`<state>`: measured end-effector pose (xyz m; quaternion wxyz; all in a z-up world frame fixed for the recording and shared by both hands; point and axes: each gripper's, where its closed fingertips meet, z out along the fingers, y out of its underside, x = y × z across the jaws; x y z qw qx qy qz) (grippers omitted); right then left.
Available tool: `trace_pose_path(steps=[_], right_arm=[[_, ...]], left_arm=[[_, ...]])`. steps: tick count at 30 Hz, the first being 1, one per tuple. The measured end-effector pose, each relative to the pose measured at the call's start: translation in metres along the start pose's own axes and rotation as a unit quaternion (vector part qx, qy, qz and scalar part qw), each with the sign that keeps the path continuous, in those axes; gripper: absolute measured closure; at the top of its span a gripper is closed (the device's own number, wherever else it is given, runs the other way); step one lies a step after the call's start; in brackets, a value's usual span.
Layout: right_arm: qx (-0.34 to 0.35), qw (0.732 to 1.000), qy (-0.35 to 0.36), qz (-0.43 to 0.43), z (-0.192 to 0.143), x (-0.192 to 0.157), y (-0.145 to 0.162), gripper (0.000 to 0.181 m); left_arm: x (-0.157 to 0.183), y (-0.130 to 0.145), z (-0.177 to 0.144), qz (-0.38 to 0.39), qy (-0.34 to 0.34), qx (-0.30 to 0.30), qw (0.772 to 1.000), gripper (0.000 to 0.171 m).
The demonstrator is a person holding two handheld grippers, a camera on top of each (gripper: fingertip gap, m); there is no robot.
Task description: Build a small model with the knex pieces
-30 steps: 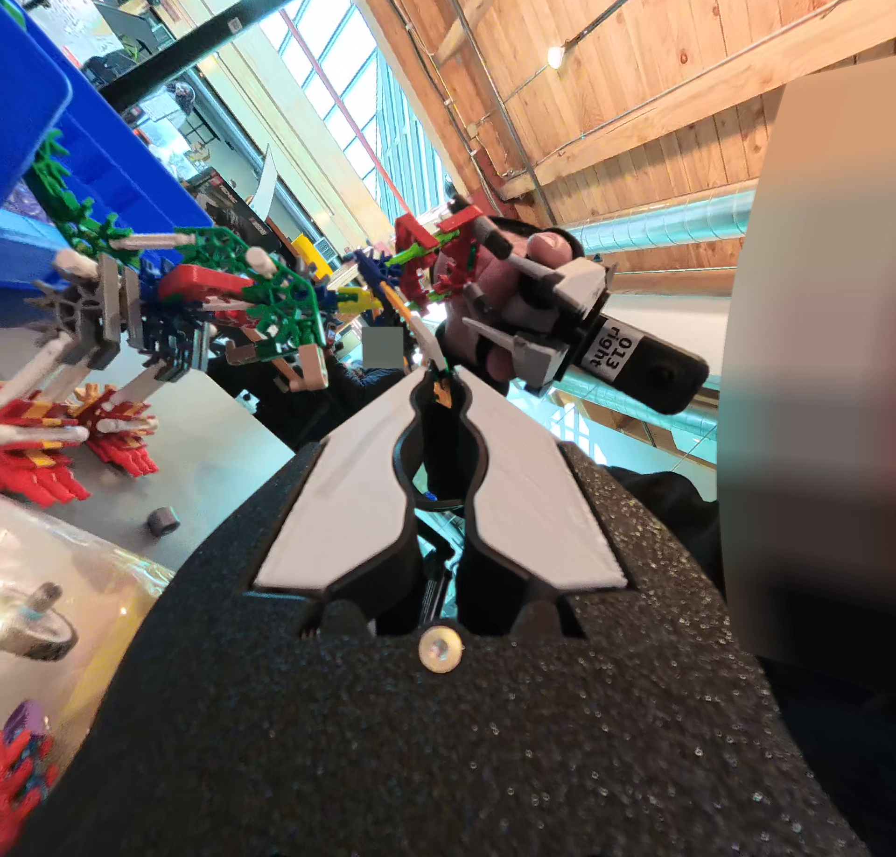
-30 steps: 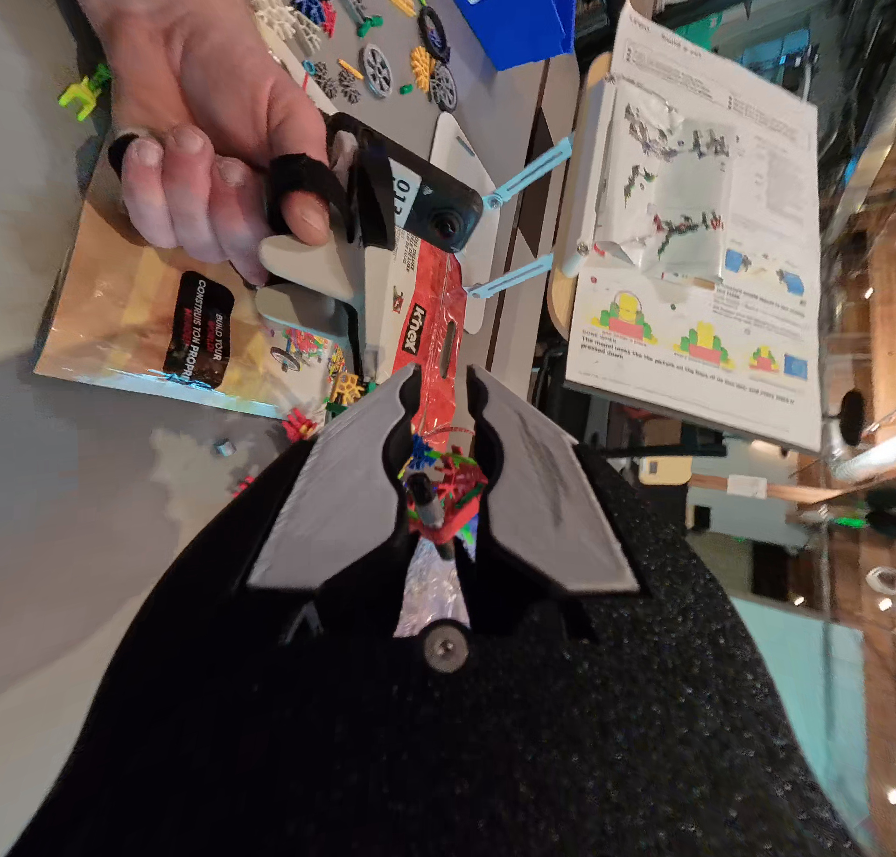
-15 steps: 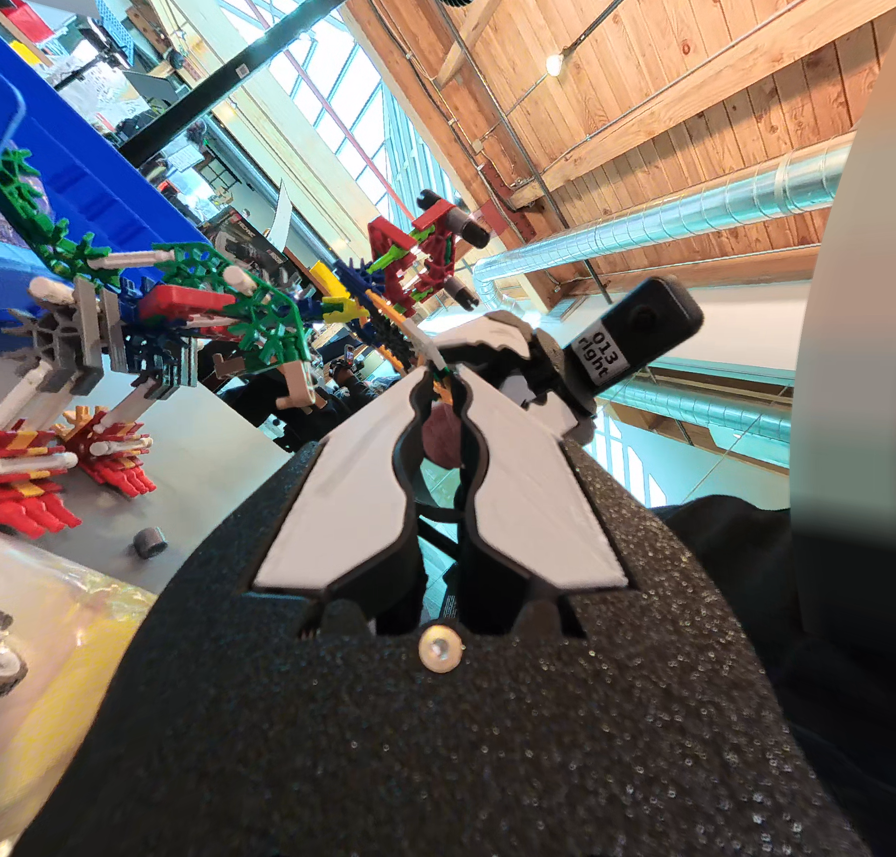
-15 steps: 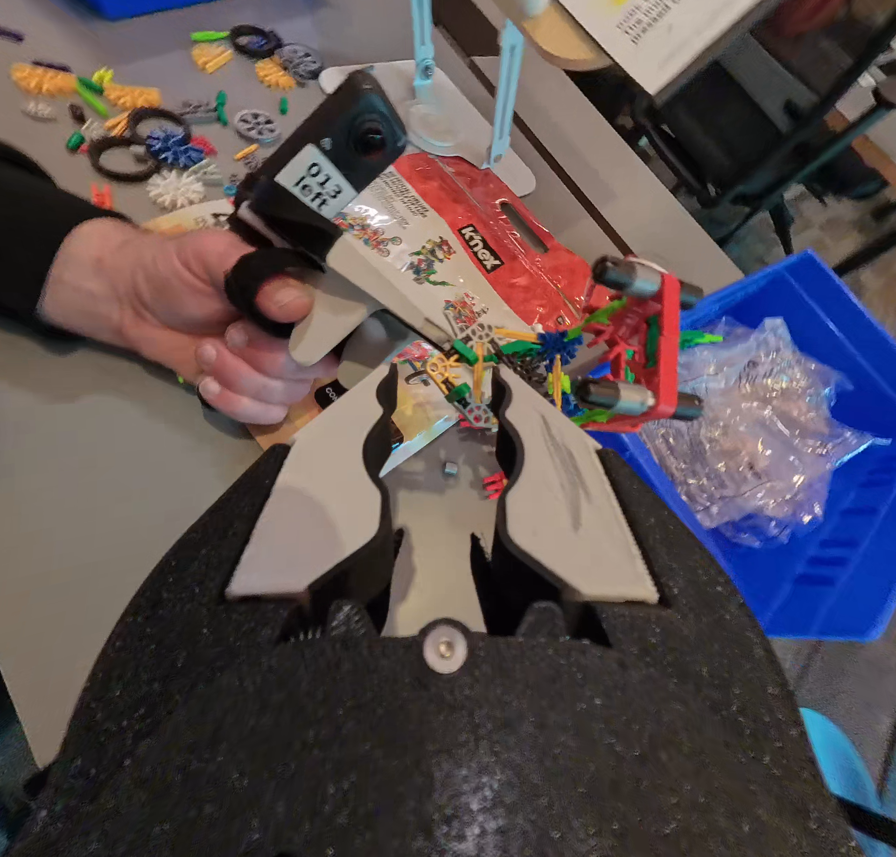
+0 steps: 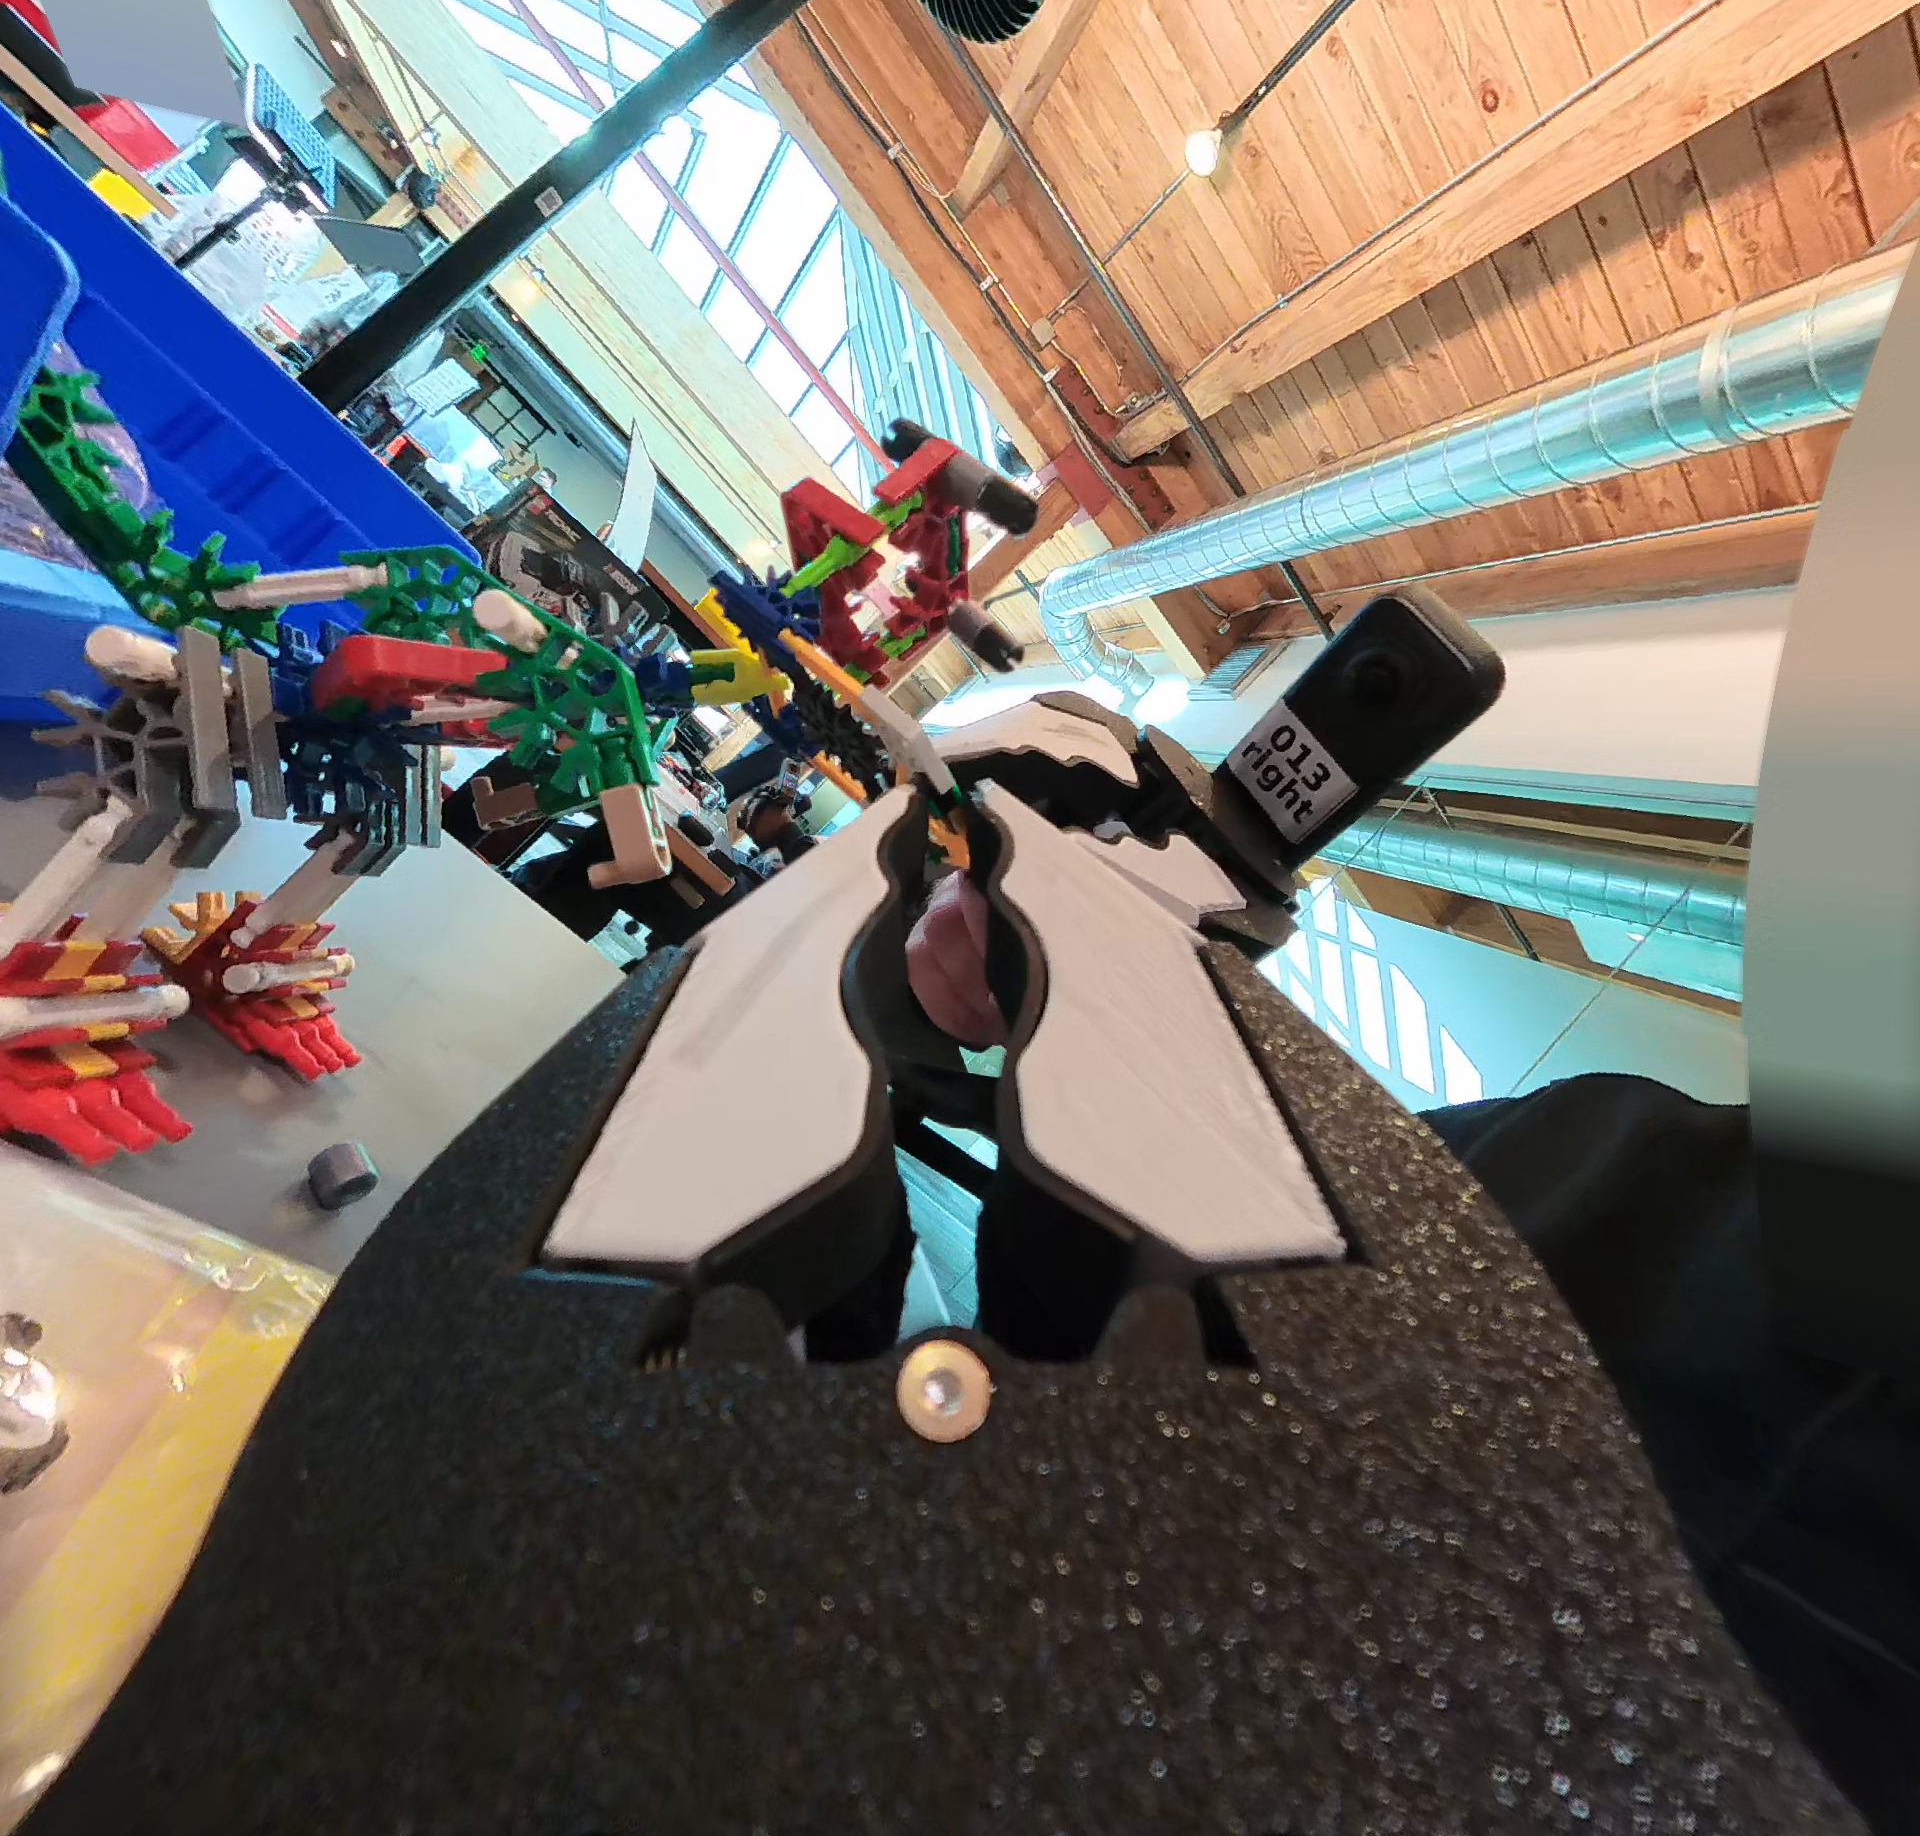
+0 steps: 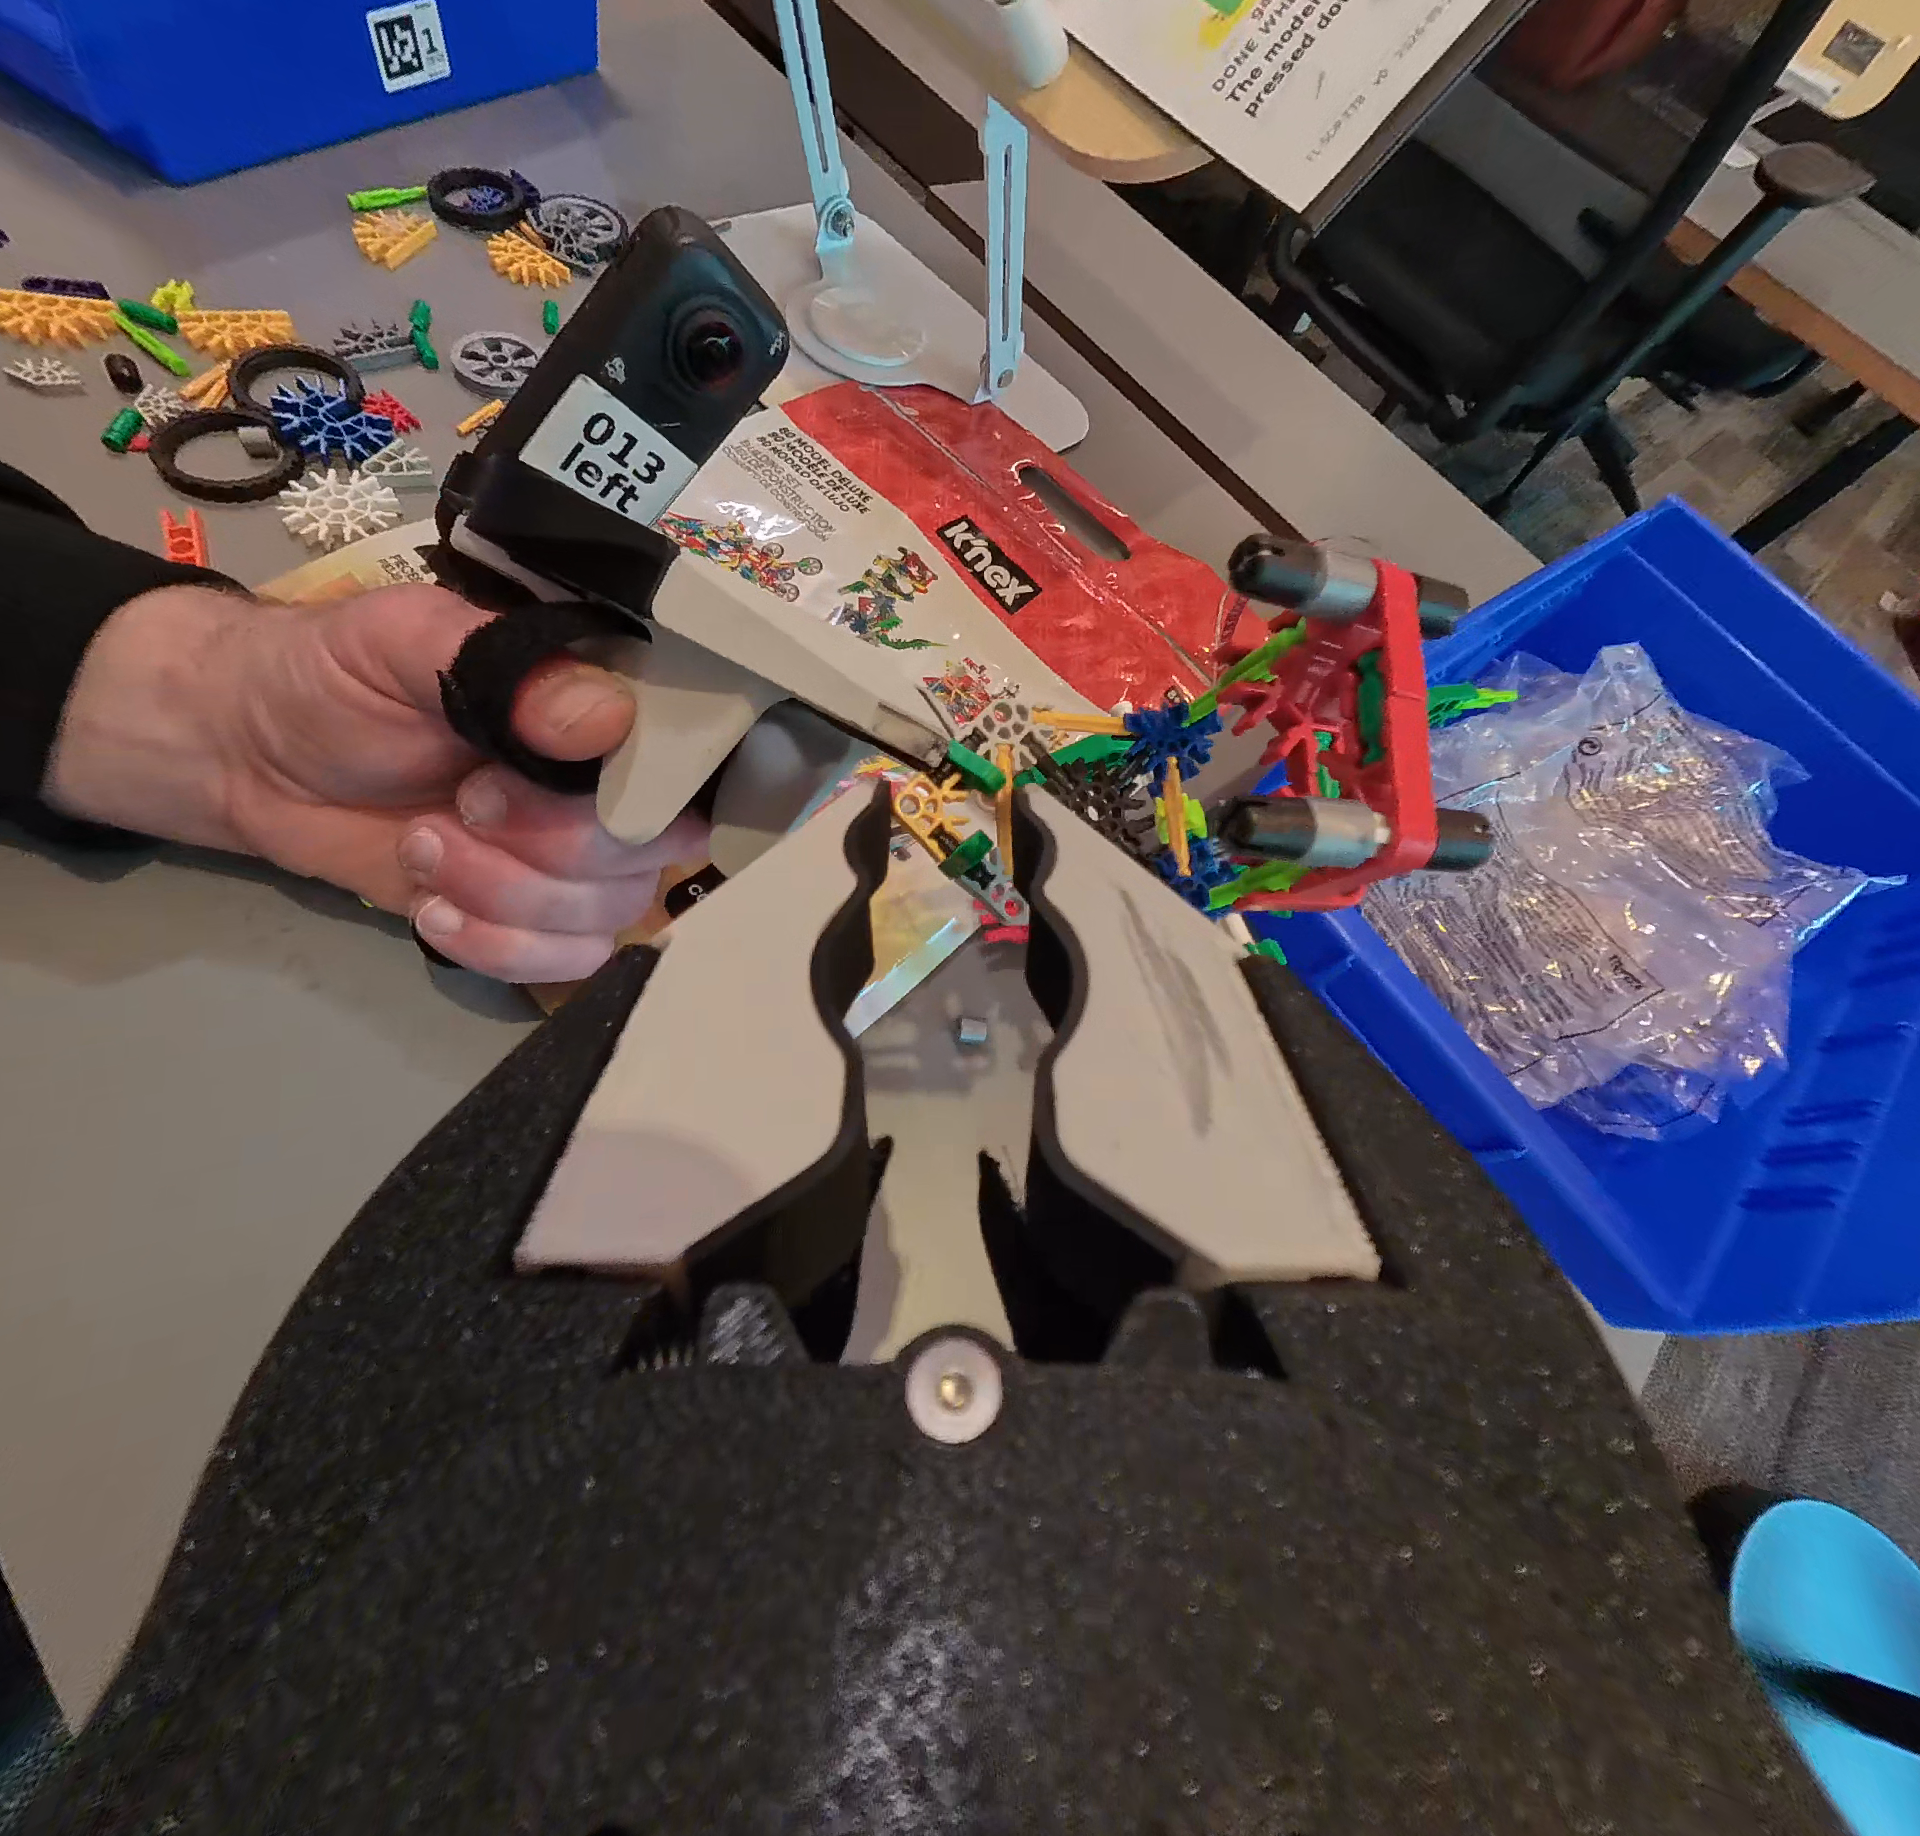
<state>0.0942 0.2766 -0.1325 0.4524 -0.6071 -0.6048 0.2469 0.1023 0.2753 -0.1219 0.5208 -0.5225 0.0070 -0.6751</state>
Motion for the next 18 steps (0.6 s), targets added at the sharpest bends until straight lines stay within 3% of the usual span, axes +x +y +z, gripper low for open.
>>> trace_pose_path(steps=[11, 18], right_arm=[[0.008, 0.997, 0.047, -0.060, -0.0048, 0.0021, -0.0092, 0.166], [-0.010, 0.999, 0.031, -0.027, -0.0031, 0.0025, -0.0031, 0.161]], left_arm=[[0.0016, 0.0001, 0.0018, 0.017, -0.005, 0.000, 1.000, 0.168], [-0.0006, 0.0011, 0.0020, 0.016, -0.010, -0.002, 1.000, 0.168]])
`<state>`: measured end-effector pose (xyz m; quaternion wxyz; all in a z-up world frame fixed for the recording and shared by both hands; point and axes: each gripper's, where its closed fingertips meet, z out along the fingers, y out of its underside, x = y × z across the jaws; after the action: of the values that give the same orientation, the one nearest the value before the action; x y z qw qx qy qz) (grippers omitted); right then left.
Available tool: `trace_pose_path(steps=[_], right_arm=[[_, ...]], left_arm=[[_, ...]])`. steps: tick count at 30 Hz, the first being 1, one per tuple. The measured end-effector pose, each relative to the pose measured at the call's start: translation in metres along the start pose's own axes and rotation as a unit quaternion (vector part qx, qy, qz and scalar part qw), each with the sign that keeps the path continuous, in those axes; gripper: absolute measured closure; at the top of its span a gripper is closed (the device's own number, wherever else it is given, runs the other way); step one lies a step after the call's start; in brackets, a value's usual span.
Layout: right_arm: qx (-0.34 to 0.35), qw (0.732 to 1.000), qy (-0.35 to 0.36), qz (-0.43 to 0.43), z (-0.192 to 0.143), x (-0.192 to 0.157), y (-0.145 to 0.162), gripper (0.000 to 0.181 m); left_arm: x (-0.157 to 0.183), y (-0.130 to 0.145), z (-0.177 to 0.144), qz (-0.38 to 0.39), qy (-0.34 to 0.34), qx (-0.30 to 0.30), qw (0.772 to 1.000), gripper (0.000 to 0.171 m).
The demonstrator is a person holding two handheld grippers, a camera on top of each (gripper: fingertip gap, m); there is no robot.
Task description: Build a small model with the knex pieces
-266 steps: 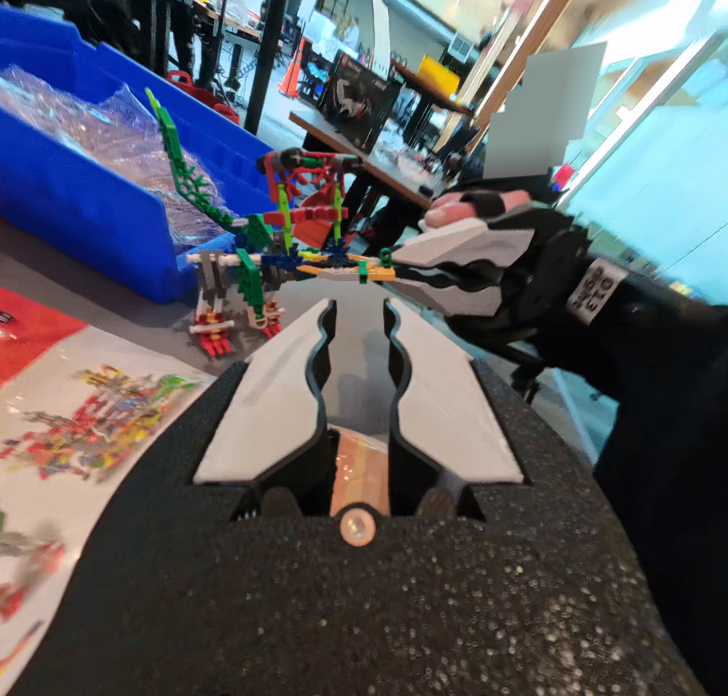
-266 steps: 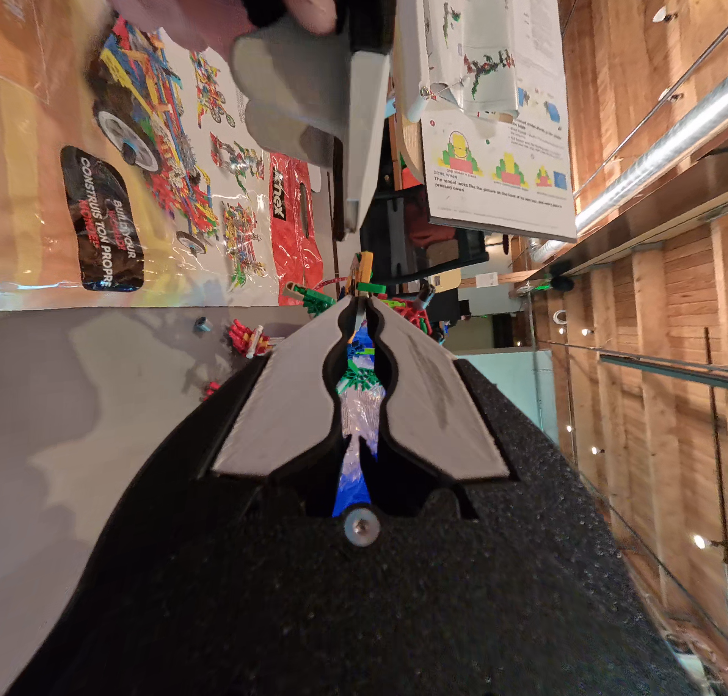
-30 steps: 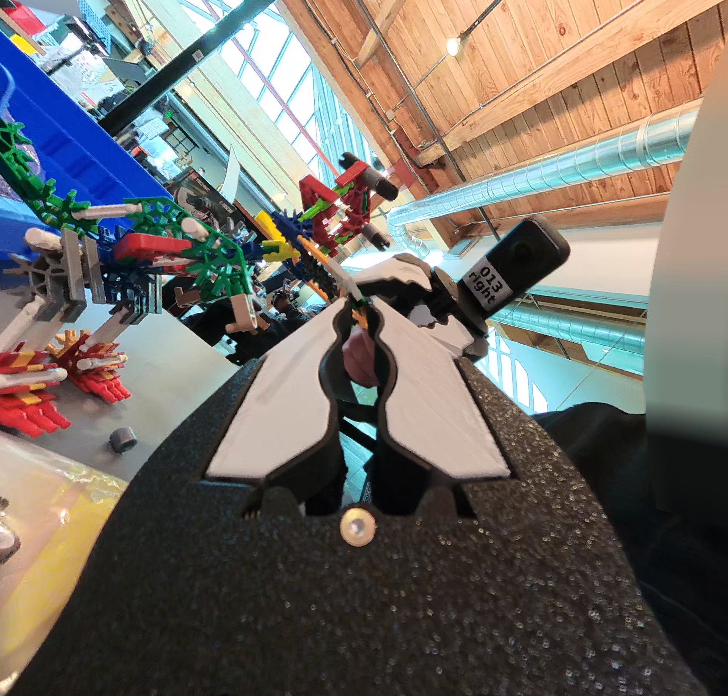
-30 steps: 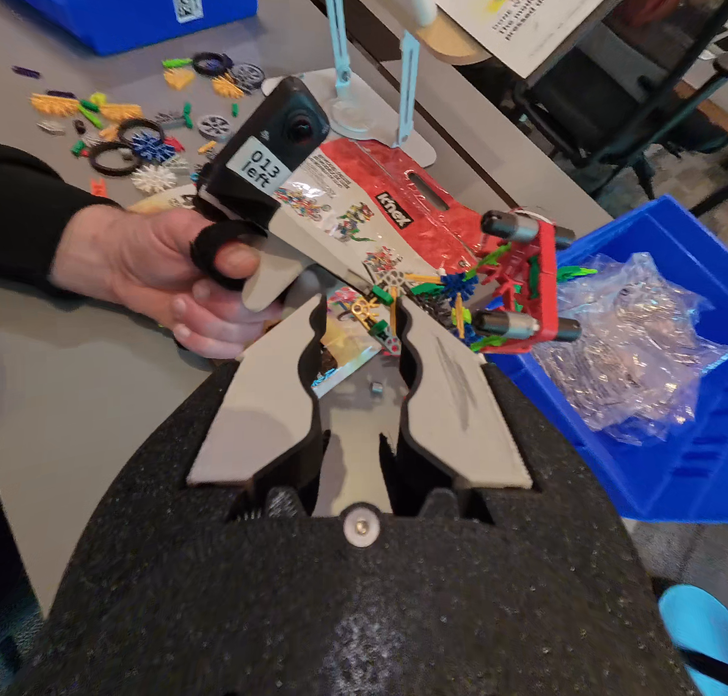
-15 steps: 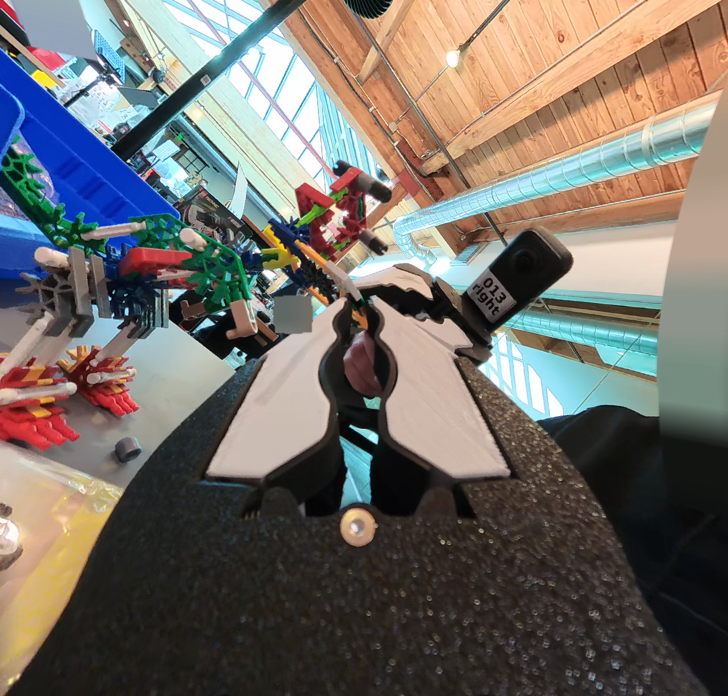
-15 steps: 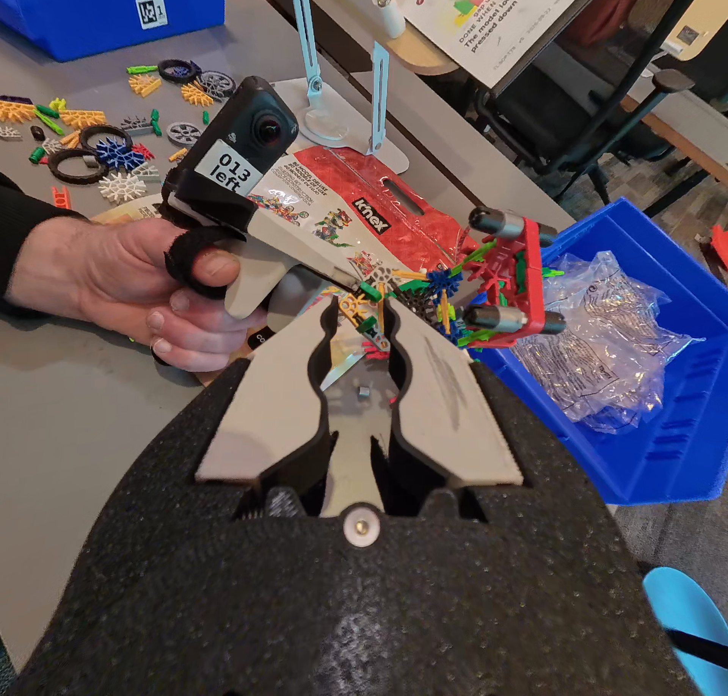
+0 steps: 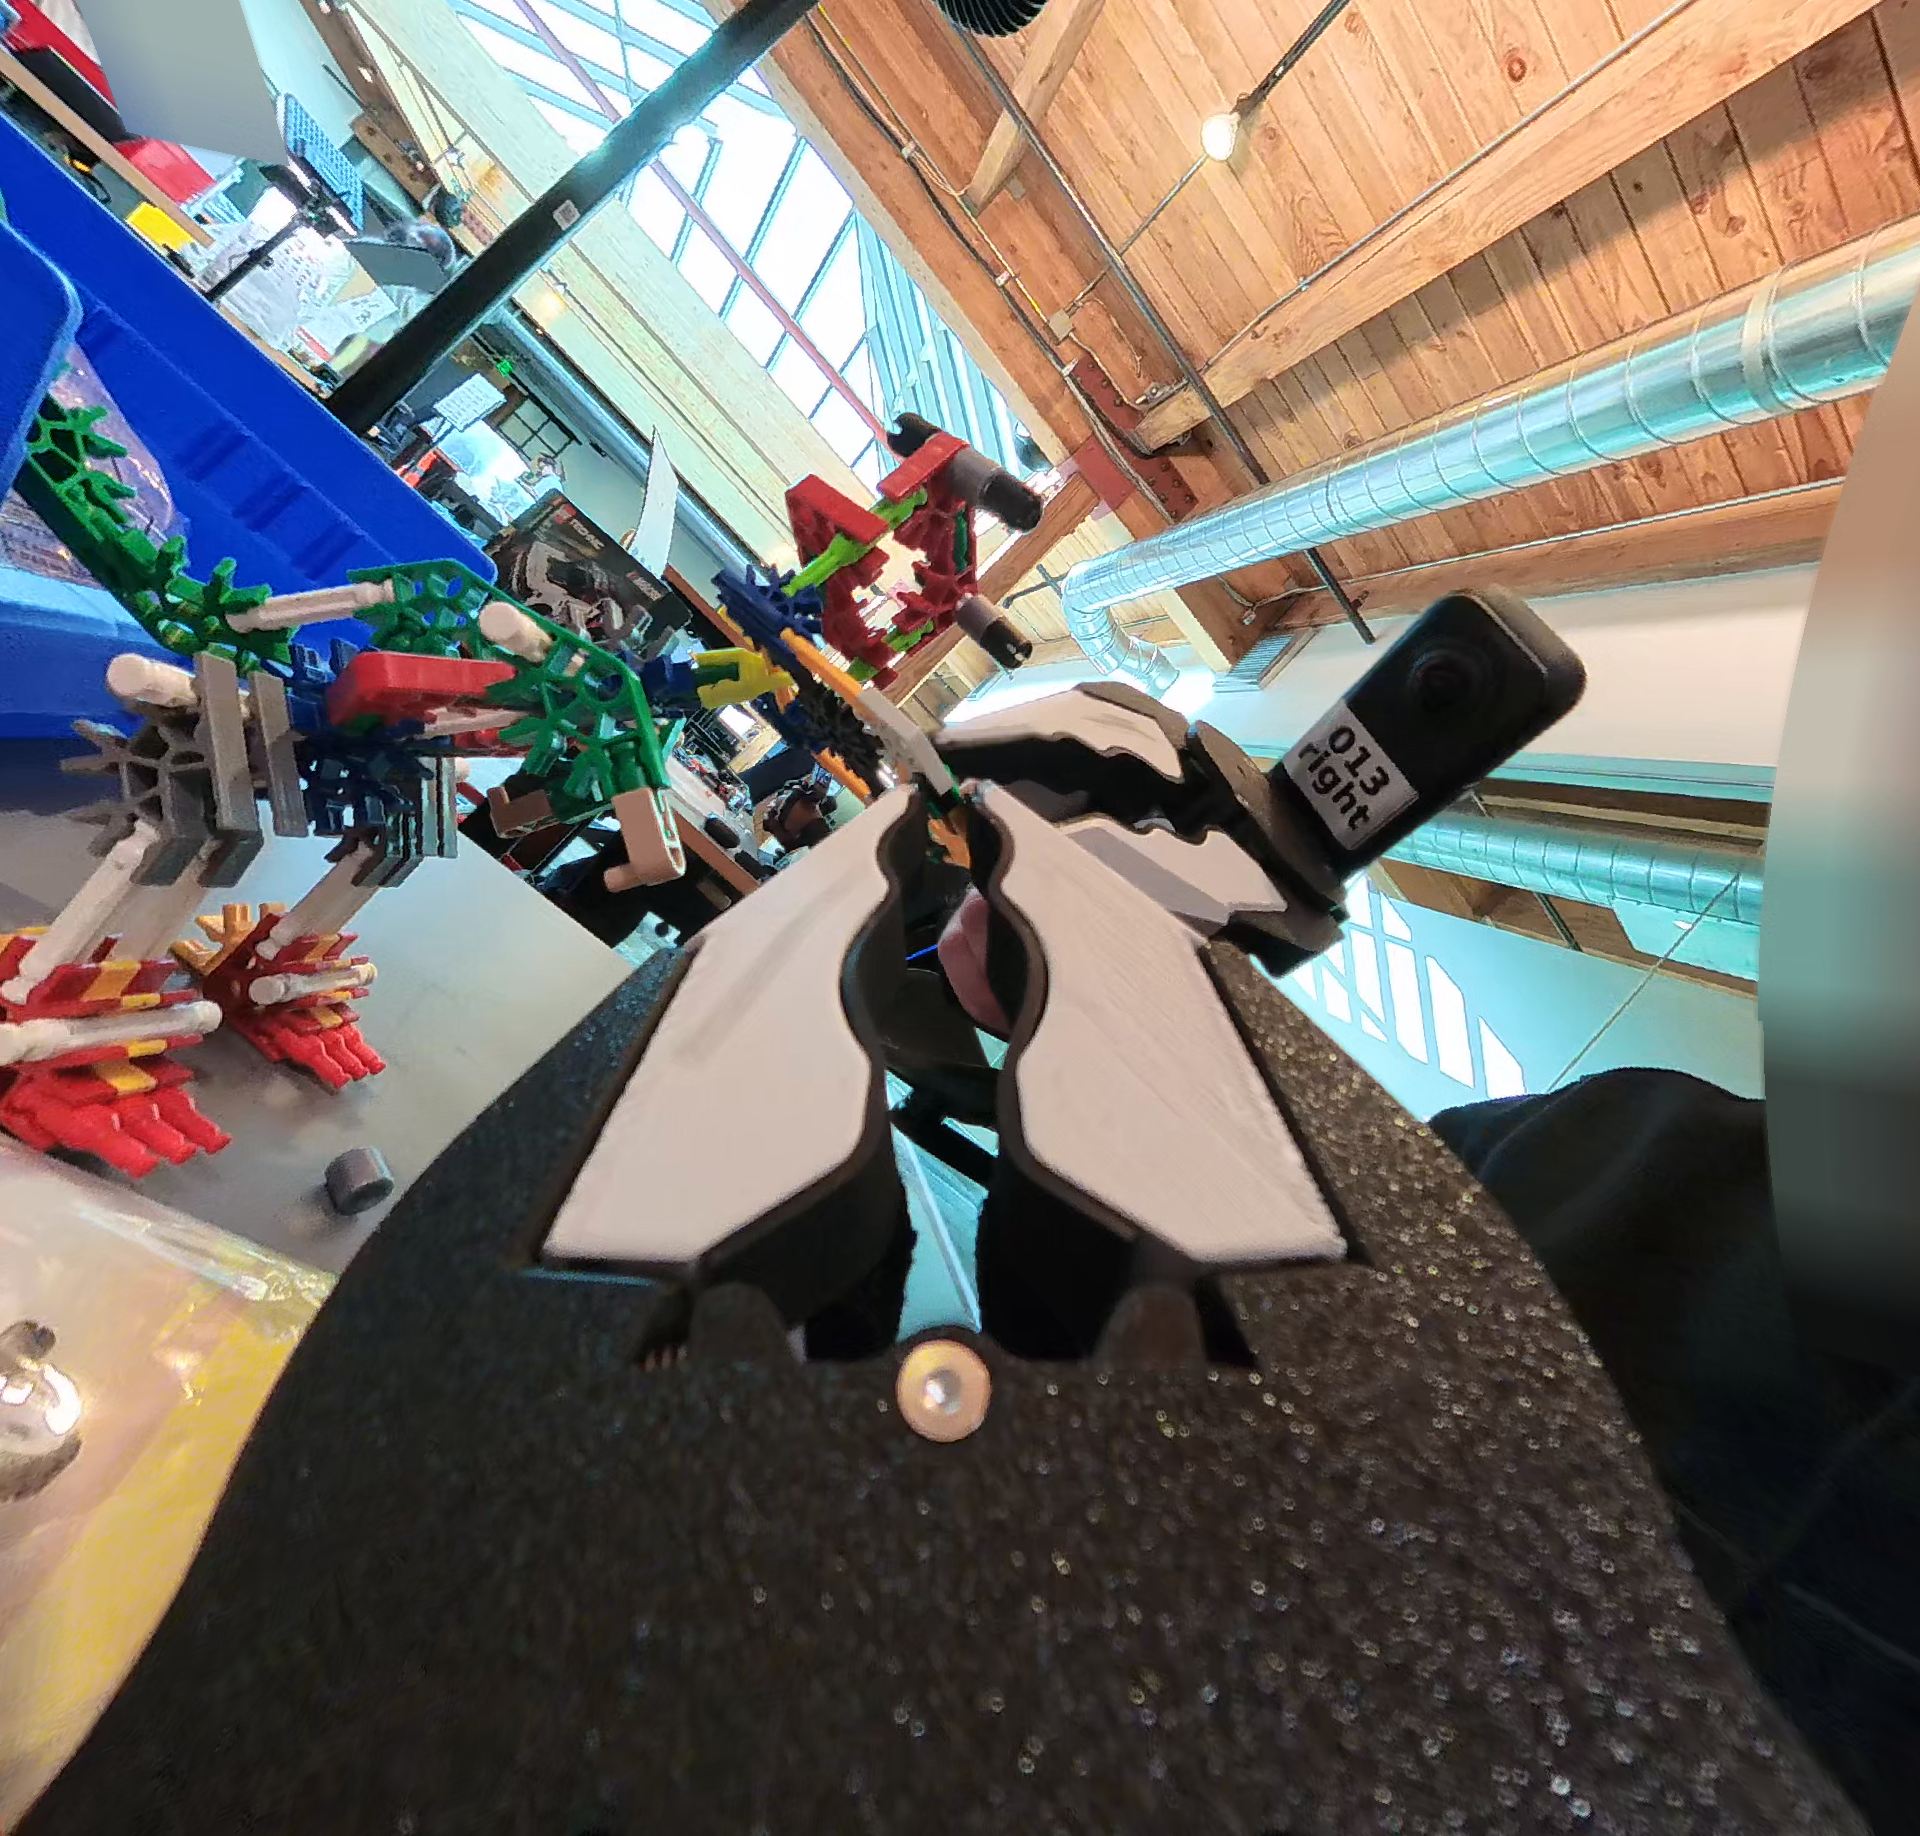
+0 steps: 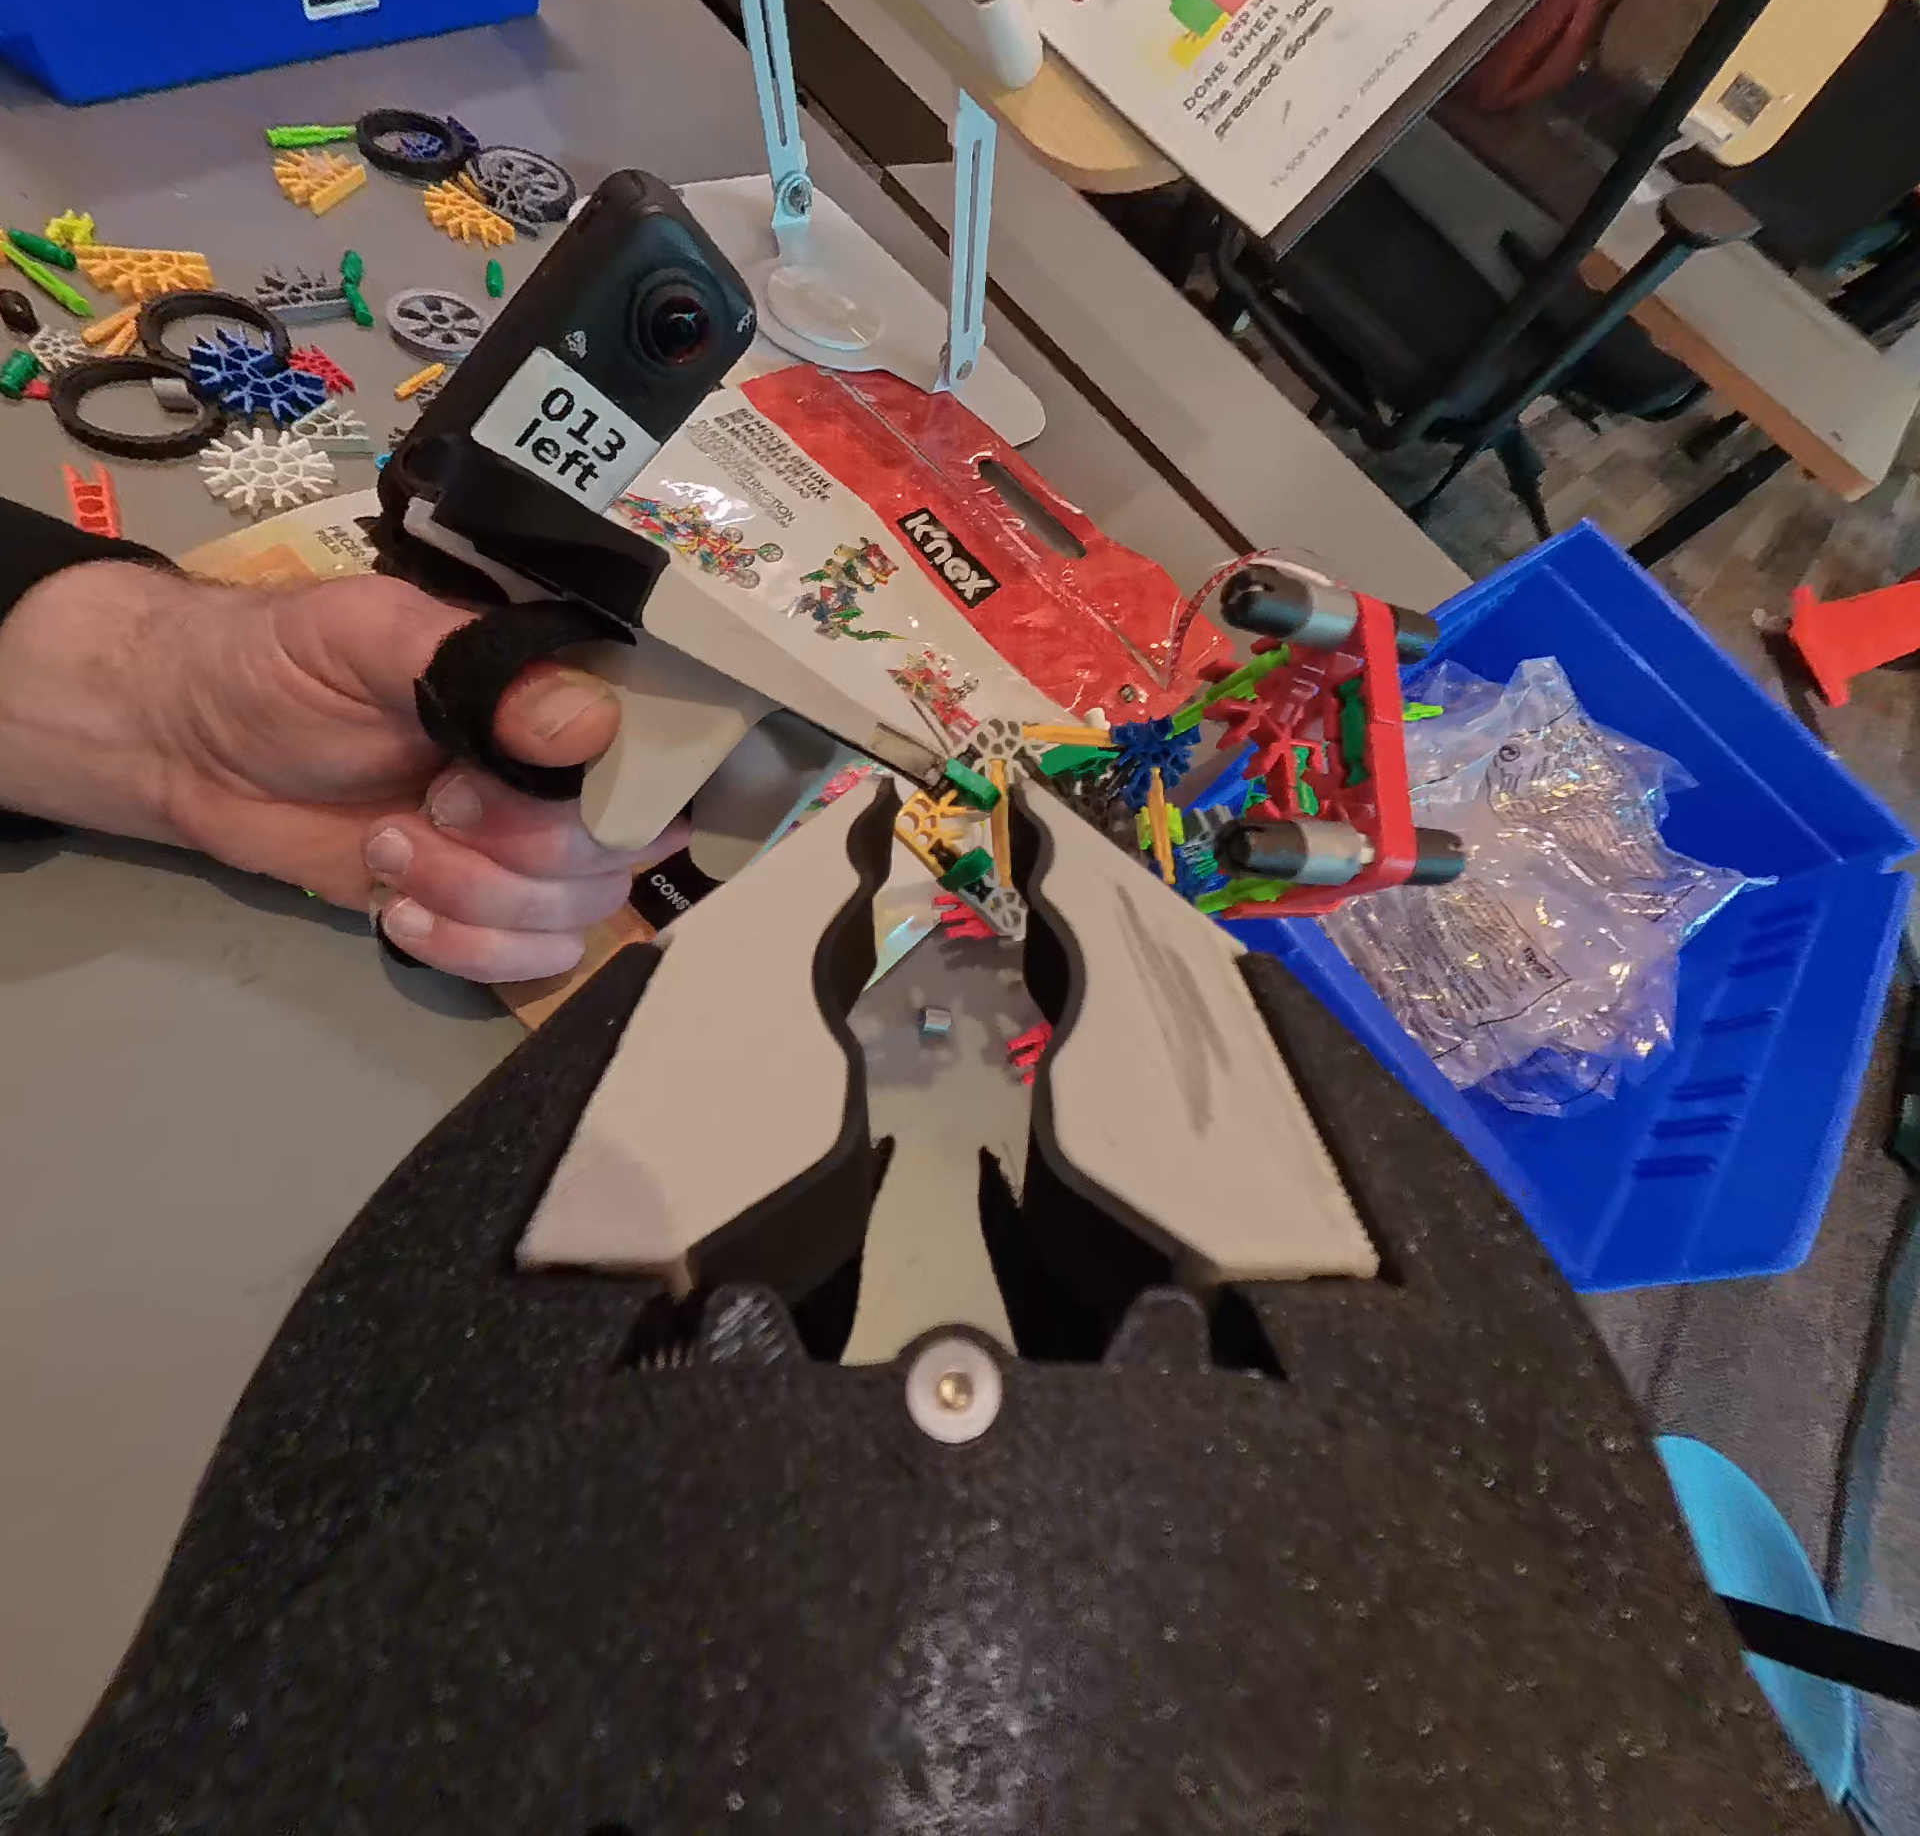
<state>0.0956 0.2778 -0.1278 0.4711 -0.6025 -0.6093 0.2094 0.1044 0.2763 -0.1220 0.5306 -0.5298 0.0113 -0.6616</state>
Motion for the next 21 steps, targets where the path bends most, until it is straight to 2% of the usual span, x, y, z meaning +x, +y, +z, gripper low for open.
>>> trace_pose_path(steps=[8, 21], right_arm=[[-0.014, 0.997, -0.050, 0.052, 0.0007, -0.0033, 0.0042, 0.159], [0.034, 0.986, -0.082, 0.140, 0.0022, -0.0007, -0.0009, 0.169]], left_arm=[[-0.0014, 0.0029, 0.0012, 0.022, -0.013, -0.008, 1.000, 0.167], [-0.0030, 0.0011, -0.0004, 0.026, -0.016, -0.002, 1.000, 0.168]])
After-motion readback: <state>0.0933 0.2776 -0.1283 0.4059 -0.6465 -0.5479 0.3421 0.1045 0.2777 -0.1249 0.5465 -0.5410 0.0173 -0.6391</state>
